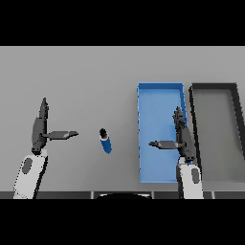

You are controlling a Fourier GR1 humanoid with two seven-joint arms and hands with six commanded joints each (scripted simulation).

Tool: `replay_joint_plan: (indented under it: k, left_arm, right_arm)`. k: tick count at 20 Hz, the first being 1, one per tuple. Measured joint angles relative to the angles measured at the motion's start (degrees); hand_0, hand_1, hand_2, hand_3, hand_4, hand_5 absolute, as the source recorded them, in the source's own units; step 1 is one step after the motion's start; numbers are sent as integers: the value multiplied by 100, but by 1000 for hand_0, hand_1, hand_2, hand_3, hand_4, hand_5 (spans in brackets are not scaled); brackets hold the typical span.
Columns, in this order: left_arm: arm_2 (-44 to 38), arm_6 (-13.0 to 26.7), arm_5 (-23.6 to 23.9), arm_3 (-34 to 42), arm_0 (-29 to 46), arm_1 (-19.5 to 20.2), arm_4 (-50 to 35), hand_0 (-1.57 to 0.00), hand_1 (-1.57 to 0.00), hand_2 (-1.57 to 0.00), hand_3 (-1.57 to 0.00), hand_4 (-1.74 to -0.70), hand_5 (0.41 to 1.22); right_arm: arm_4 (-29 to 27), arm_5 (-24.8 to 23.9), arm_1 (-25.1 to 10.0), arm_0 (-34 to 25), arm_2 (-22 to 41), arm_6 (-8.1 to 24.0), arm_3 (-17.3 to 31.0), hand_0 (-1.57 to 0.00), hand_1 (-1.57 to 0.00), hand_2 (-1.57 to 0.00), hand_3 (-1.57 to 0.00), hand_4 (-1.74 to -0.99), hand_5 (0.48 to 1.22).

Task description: Pick up the blue pipe and place it into the blue bin.

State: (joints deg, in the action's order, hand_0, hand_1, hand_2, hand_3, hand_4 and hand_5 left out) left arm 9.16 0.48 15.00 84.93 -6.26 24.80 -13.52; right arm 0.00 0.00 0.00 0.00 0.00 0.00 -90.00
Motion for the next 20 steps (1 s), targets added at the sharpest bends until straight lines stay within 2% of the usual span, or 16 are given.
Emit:
replay_joint_plan:
  k: [6, 7, 8, 9, 10, 12, 13, 16, 17, 18, 20]
  left_arm:
    - [-65, -101, -52, -65, -32, 21, -57, 1, 1, 1, 1, -966, 593]
    - [57, -473, -625, -74, 171, 408, -10, 1, 1, 1, 1, -963, 592]
    - [143, -715, -1010, -144, 286, 655, 54, 1, 1, 1, 1, -960, 590]
    - [180, -913, -1257, -162, 356, 809, 71, 1, 1, 1, 1, -959, 590]
    - [178, -940, -1408, -246, 309, 898, 57, 1, 1, 1, 1, -959, 592]
    - [224, -1093, -1546, -146, 403, 997, 72, 1, 1, 1, 1, -960, 594]
    - [242, -1021, -1605, -186, 354, 995, 50, 1, 1, 1, 1, -960, 593]
    - [358, -1181, -2139, 11, 408, 1168, -140, 1, 1, 1, 1, -989, 573]
    - [413, -1074, -2226, 78, 428, 1239, -135, 1, 1, 1, 1, -1007, 561]
    - [502, -1144, -2369, 284, 578, 1363, -105, 1, 1, 1, 1, -1026, 549]
    - [765, -1052, -2599, 444, 632, 1344, -28, 1, 1, 1, 1, -1071, 522]
  right_arm:
    - [14, -4, 61, 12, 52, -32, -12, 1, 1, 1, 1, -1205, 629]
    - [446, 39, -344, 197, 191, -546, -229, 1, 1, 1, 1, -1201, 628]
    - [739, 47, -571, 333, 296, -758, -362, 1, 1, 1, 1, -1197, 627]
    - [891, 78, -694, 435, 385, -785, -533, 1, 1, 1, 1, -1197, 626]
    - [1013, 92, -695, 508, 499, -718, -640, 1, 1, 1, 1, -1193, 622]
    - [1112, 75, -728, 535, 540, -583, -672, 1, 1, 1, 1, -1206, 625]
    - [1040, 110, -791, 571, 478, -614, -710, 1, 1, 1, 1, -1203, 625]
    - [1116, 89, -764, 564, 534, -549, -702, 1, 1, 1, 1, -1181, 619]
    - [1163, 79, -797, 501, 542, -493, -710, 1, 1, 1, 1, -1180, 617]
    - [1132, 106, -806, 511, 530, -543, -666, 1, 1, 1, 1, -1179, 616]
    - [1130, 123, -776, 519, 550, -596, -603, 1, 1, 1, 1, -1174, 616]
